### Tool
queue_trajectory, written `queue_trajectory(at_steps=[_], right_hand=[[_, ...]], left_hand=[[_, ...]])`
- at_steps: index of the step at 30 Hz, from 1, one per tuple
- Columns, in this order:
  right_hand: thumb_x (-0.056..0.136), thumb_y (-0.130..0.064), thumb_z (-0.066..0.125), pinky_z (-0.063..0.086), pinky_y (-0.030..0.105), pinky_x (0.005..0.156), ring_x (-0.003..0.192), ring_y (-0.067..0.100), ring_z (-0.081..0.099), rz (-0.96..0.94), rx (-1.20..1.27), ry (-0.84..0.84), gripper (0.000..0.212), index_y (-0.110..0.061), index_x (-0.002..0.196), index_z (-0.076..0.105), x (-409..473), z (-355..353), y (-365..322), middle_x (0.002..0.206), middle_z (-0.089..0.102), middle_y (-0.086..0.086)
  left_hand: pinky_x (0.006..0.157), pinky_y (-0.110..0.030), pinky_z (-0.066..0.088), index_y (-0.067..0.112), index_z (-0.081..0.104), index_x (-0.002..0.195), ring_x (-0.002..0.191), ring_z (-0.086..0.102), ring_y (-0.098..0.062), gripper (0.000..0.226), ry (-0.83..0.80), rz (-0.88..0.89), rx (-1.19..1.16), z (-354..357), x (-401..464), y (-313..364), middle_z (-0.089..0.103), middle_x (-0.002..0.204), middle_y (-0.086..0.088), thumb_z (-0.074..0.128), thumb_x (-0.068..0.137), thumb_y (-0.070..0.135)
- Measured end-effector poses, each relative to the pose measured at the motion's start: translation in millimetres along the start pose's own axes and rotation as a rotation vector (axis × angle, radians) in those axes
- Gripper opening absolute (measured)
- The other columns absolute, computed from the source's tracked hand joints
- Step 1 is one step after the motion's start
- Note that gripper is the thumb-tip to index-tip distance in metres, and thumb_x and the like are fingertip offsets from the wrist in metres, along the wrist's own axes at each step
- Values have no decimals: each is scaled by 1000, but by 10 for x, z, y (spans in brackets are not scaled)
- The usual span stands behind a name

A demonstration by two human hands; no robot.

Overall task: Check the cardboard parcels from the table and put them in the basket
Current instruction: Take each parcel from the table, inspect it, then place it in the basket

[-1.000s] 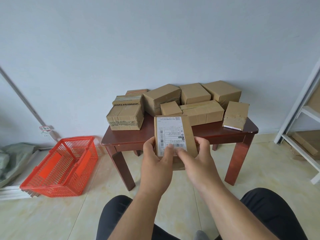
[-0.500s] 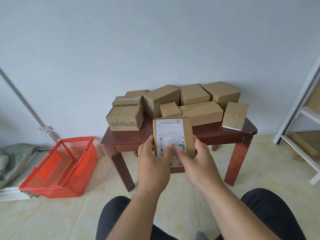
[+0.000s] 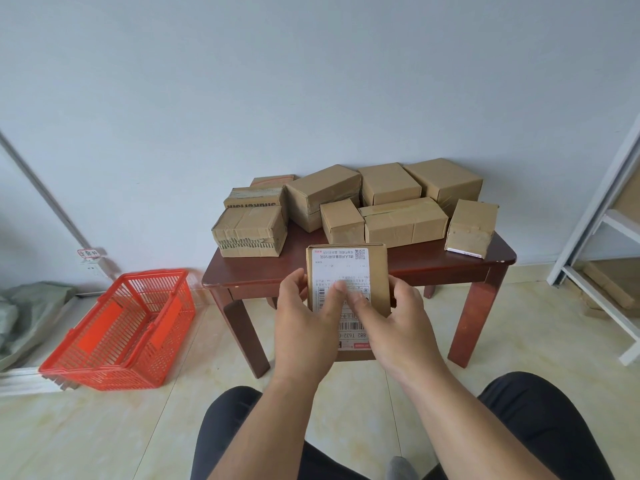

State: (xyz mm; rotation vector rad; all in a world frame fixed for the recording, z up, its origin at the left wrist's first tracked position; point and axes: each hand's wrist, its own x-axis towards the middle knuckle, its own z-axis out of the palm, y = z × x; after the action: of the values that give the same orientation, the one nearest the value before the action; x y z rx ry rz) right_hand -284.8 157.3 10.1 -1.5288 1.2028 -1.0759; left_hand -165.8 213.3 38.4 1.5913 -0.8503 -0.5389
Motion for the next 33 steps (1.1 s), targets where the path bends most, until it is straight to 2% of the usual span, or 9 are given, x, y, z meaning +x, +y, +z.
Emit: queue_trajectory(at_steps=[3, 8, 12, 16, 20, 25, 29, 31, 33], right_hand=[[74, -83, 64, 61, 30, 75, 104, 11, 70, 23, -6, 35, 71, -32, 124, 60, 64, -6, 1, 122, 65, -6], [84, -77, 67, 59, 28, 70, 100, 11, 70, 61, -3, 59, 60, -29, 117, 57, 55, -24, -61, 118, 66, -5], [76, -80, 63, 55, 16, 58, 97, 7, 70, 21, 10, 33, 65, -29, 117, 53, -88, 13, -99, 114, 65, -8], [82, -70, 67, 56, 15, 62, 98, 5, 71, 15, 56, 18, 59, -30, 122, 52, -106, 26, -87, 115, 68, -9], [79, -86, 59, 63, 34, 85, 117, 10, 66, -15, 34, 17, 82, -39, 145, 49, -49, 35, -109, 131, 65, -13], [84, -82, 58, 54, 25, 75, 111, 10, 66, 17, 26, 20, 57, -43, 126, 58, -41, -10, -199, 122, 64, -15], [72, -92, 56, 59, 27, 77, 108, 5, 67, -7, 56, 20, 71, -48, 127, 54, -114, -7, -182, 121, 65, -16], [71, -93, 56, 60, 29, 82, 109, 2, 67, -10, 78, 27, 73, -49, 129, 54, -142, 5, -154, 122, 65, -17], [70, -92, 55, 61, 34, 86, 109, 3, 67, 1, 79, 25, 72, -51, 128, 53, -140, 5, -154, 123, 66, -18]], left_hand=[[103, -37, 55, 38, 53, 145, 127, 53, 1, 54, -36, 71, 58, 11, -66, -25, 56, 137, 17, 68, 95, 54], [104, -37, 54, 43, 53, 137, 123, 52, 8, 47, -14, 64, 46, 3, -94, -31, 55, 132, 22, 71, 94, 51], [73, -7, 49, 37, 56, 122, 103, 54, 24, 38, 14, 6, 7, -15, -34, 47, 64, 123, 17, 71, 93, 55], [65, -2, 45, 24, 59, 123, 94, 57, 23, 43, 43, 23, -16, -15, -55, 55, 68, 111, 17, 73, 92, 51], [64, -3, 47, 22, 59, 126, 93, 58, 24, 44, 38, 27, -29, -1, -138, 66, 66, 112, 18, 74, 93, 46], [66, -1, 46, 21, 57, 129, 96, 54, 29, 45, 19, 16, -50, 3, -179, 22, 64, 118, 18, 75, 93, 41], [88, -22, 55, 33, 51, 143, 114, 58, 10, 70, 5, 17, -70, 10, -95, 39, 63, 128, 19, 67, 85, 69], [100, -39, 56, 48, 57, 134, 118, 62, -2, 65, 7, 28, -56, 8, -61, 42, 66, 127, 14, 61, 80, 85], [101, -44, 56, 53, 58, 125, 117, 64, -7, 61, 4, 11, -67, 8, -66, 79, 67, 126, 12, 57, 76, 89]])
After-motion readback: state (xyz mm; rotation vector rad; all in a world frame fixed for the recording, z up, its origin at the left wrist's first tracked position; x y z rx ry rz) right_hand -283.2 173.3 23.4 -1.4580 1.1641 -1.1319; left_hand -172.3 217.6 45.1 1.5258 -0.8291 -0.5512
